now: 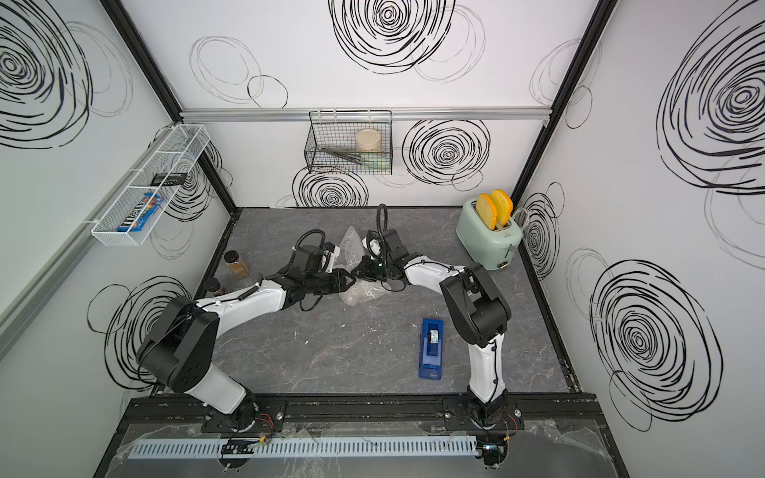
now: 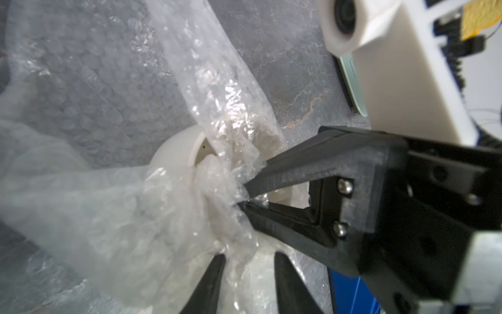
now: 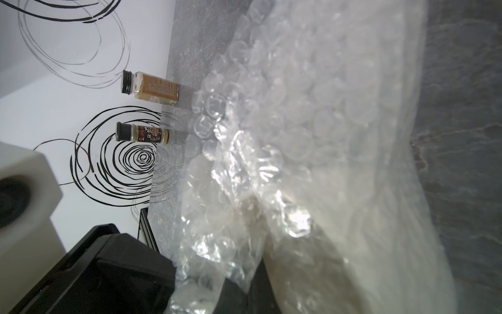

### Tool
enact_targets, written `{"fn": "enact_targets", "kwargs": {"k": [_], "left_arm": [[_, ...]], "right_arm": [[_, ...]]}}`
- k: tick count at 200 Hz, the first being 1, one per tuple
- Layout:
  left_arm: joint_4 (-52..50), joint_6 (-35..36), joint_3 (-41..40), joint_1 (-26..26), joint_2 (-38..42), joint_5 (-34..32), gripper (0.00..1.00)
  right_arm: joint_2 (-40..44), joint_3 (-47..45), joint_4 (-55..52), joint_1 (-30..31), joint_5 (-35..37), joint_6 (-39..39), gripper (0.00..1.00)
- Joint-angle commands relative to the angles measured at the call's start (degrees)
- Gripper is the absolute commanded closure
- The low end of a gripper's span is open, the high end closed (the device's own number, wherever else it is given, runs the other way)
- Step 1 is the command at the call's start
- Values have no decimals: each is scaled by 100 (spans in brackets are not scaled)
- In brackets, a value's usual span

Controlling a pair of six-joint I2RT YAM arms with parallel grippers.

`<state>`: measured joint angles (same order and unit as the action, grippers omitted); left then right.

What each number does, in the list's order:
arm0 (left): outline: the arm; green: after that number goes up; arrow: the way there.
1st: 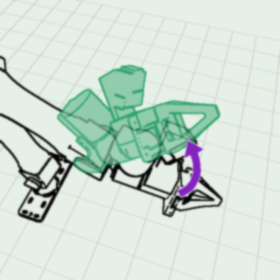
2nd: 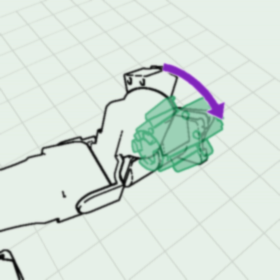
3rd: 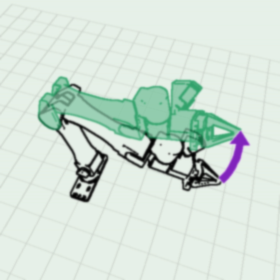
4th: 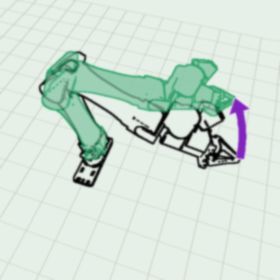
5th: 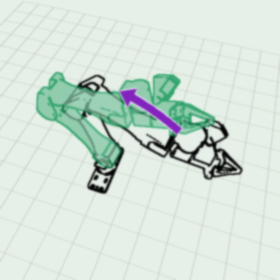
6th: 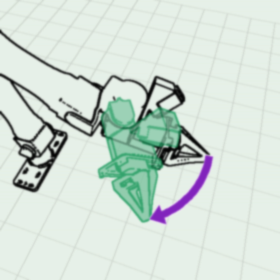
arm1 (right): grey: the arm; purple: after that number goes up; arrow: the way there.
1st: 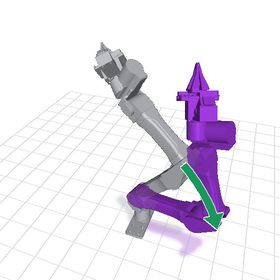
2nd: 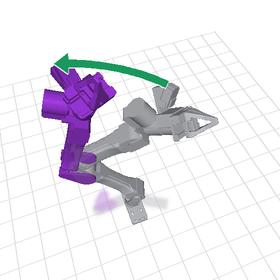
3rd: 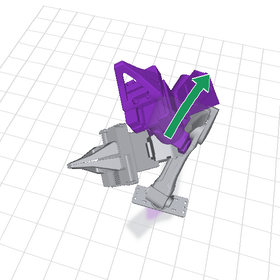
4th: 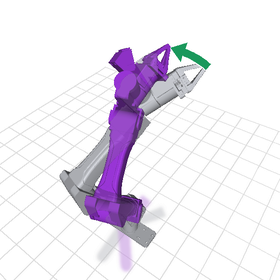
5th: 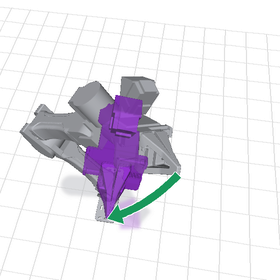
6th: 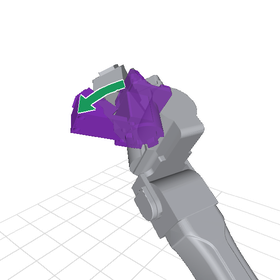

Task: Wrap mugs in bubble wrap
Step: Wrap the mug in bubble wrap.

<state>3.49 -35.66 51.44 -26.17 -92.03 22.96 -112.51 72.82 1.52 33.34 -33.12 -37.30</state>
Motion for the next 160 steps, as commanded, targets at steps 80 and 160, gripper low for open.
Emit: {"fn": "enact_targets", "kwargs": {"k": [80, 160], "left_arm": [[1206, -603, -441, 658, 772, 615, 41], [1742, -978, -357, 309, 173, 726, 46]], "right_arm": [[-247, 91, -917, 111, 185, 267, 100], [361, -234, -111, 60, -143, -137, 100]]}}
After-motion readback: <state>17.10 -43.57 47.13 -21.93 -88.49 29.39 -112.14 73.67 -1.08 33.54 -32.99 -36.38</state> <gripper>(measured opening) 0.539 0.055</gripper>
